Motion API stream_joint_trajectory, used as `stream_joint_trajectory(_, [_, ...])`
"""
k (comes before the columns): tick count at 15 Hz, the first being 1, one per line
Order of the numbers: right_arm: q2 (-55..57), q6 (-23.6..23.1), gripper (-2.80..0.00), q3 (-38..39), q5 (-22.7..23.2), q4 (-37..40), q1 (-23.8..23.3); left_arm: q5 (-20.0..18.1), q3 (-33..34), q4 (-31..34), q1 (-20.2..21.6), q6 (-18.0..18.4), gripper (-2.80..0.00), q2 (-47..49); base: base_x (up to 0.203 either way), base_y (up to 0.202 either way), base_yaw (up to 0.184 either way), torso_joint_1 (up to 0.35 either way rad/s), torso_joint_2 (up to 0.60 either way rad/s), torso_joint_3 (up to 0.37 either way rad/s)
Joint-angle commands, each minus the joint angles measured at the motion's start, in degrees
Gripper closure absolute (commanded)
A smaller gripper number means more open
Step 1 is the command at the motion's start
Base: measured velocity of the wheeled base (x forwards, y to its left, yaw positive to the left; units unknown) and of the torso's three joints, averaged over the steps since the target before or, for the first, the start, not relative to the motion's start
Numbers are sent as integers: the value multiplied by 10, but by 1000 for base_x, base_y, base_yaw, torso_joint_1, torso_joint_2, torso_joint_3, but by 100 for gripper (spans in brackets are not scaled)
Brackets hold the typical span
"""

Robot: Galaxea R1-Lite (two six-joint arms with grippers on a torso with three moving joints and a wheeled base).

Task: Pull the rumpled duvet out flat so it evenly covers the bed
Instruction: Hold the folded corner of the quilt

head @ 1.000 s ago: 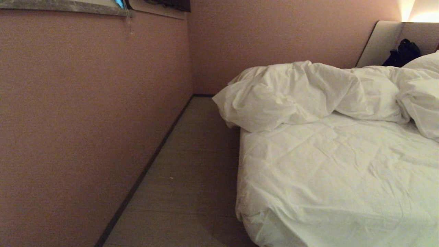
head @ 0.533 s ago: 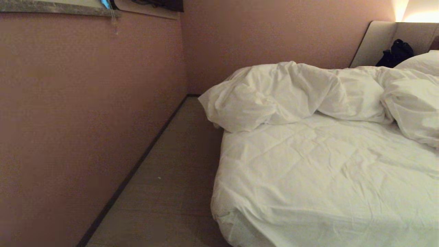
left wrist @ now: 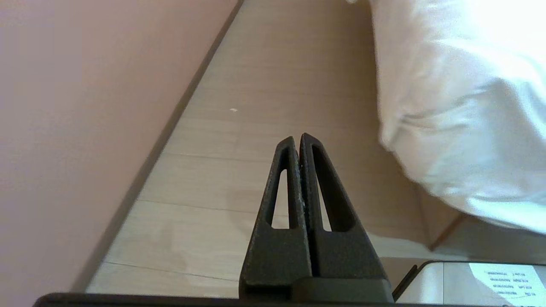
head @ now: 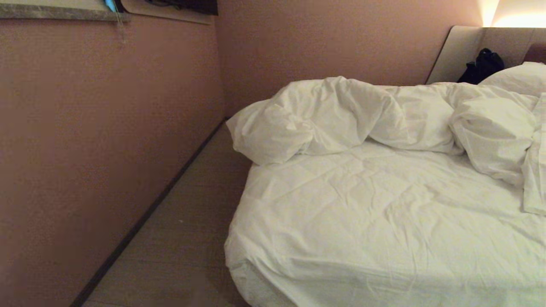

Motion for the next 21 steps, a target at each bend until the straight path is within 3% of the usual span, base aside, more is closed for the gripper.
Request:
stream_joint_trajectory(1, [0,0,0,0,0,0,0,0,0,0,0,0,0,0,0,-194,0,7,2,2])
stream_joint_trajectory(21, [0,0,0,0,0,0,0,-6,0,0,0,1,0,0,0,-192,1,3,2,2])
